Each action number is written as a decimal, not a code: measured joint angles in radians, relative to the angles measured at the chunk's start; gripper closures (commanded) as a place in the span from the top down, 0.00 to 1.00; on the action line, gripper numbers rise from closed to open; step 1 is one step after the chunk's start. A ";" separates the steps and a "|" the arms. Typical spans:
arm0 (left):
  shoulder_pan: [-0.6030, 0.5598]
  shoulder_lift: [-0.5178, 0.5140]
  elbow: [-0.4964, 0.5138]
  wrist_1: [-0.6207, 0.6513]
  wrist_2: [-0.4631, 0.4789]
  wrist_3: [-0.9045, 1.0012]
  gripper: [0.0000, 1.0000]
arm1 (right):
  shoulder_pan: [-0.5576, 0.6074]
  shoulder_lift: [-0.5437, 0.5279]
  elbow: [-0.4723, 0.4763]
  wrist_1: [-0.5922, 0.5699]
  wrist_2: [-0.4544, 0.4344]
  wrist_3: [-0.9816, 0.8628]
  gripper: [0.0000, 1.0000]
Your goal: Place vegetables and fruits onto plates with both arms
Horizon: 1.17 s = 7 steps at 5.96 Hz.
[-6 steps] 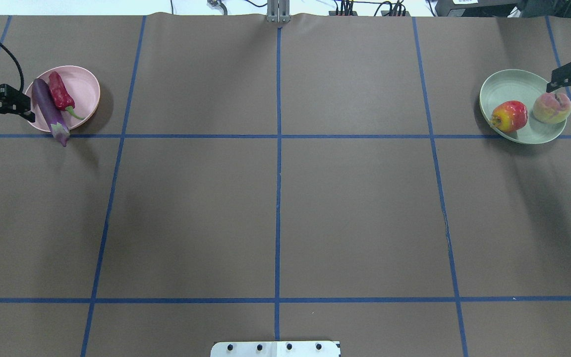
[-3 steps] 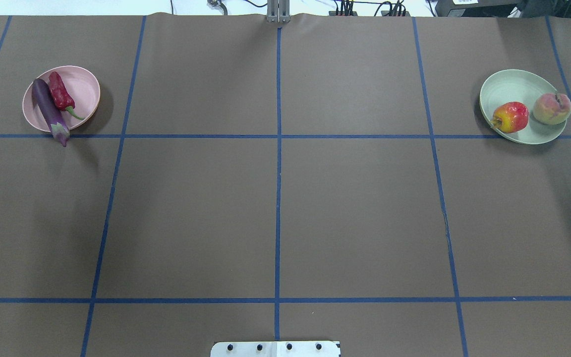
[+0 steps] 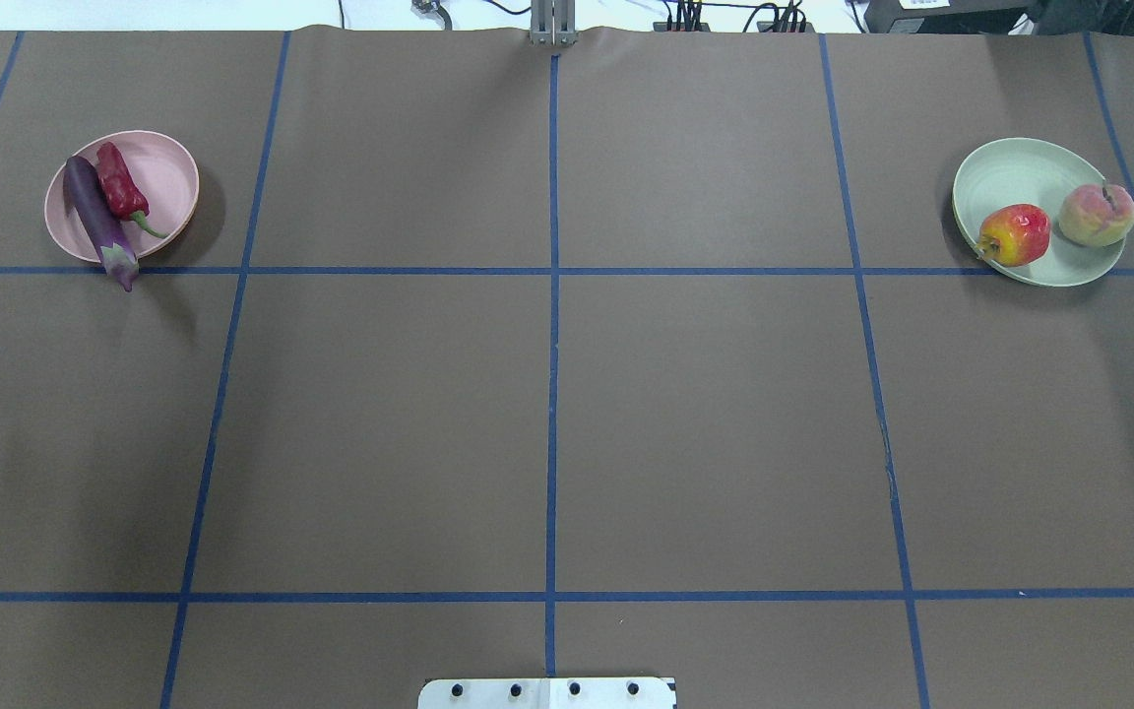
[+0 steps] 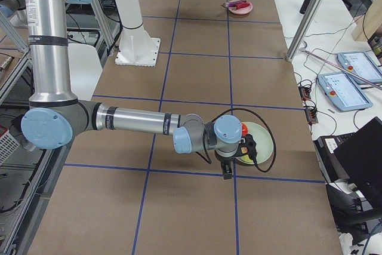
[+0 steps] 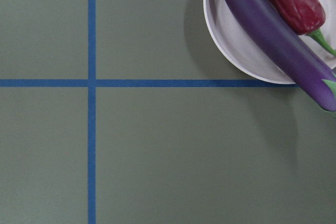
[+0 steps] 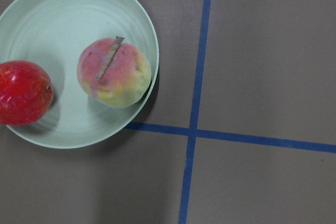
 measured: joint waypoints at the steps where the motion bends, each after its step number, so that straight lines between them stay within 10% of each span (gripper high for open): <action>1: -0.023 0.006 -0.004 0.044 -0.018 0.008 1.00 | -0.001 -0.003 0.014 -0.058 0.006 -0.034 1.00; 7: -0.055 0.017 -0.035 0.116 -0.050 0.014 1.00 | -0.026 -0.001 0.228 -0.348 0.045 -0.048 1.00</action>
